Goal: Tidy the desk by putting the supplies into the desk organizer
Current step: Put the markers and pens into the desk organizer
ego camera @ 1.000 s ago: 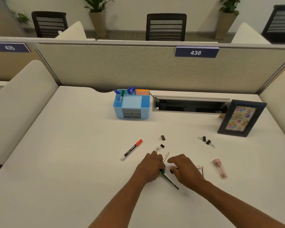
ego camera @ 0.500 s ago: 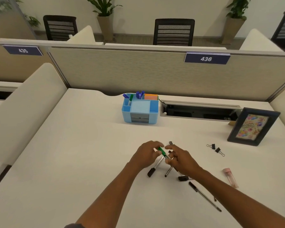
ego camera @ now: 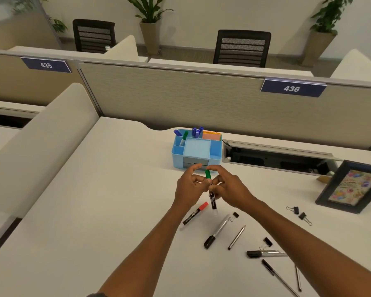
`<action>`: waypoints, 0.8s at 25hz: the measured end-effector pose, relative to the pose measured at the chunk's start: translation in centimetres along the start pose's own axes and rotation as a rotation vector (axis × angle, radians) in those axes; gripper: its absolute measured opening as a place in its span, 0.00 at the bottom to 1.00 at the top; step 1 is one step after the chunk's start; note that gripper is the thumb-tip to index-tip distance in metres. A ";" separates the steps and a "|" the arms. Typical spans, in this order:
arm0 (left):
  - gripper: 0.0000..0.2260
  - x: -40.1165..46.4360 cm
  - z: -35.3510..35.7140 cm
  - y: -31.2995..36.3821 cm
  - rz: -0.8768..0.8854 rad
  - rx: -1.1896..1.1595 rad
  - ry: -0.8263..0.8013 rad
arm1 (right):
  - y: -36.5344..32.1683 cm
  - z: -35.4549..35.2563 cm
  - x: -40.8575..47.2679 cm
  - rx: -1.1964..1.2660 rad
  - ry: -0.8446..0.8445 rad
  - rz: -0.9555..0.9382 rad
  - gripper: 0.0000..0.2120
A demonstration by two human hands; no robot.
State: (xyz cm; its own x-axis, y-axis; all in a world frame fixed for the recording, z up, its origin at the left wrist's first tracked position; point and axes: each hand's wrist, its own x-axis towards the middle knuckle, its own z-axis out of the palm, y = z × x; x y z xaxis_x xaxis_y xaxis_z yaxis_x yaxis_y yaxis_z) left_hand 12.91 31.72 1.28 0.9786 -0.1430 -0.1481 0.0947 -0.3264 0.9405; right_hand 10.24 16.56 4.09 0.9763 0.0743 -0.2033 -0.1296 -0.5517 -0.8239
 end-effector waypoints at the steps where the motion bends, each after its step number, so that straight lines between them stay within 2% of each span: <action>1: 0.22 0.7 -0.4 0.1 0.006 -0.026 0.014 | -0.6 -0.3 0.8 0.010 0.002 -0.011 0.20; 3: 0.15 2.0 -0.9 0.5 0.040 -0.084 0.023 | -1.7 -1.1 2.3 0.022 0.006 -0.034 0.19; 5: 0.10 3.0 -1.3 1.0 0.113 -0.042 0.076 | -2.6 -1.9 4.2 0.022 0.039 -0.047 0.19; 8: 0.13 4.8 -2.0 0.9 0.199 0.355 0.180 | -3.8 -3.1 7.7 -0.003 0.226 -0.093 0.17; 12: 0.24 6.9 -2.7 -0.7 0.118 0.780 0.034 | -5.9 -3.7 12.8 0.032 0.421 -0.231 0.11; 16: 0.28 7.9 -3.2 -2.3 0.143 0.935 -0.043 | -7.1 -2.1 16.9 -0.035 0.494 -0.299 0.10; 20: 0.28 8.2 -3.2 -3.2 0.161 0.934 -0.053 | -6.7 0.1 19.7 -0.148 0.468 -0.304 0.08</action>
State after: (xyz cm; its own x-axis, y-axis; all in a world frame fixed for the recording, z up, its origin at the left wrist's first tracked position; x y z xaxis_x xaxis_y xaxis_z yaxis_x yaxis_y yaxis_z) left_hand 21.22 34.57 -1.95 0.9553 -0.2865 -0.0732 -0.2481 -0.9112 0.3290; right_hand 30.32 21.81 5.57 0.9431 -0.1089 0.3143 0.1615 -0.6760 -0.7190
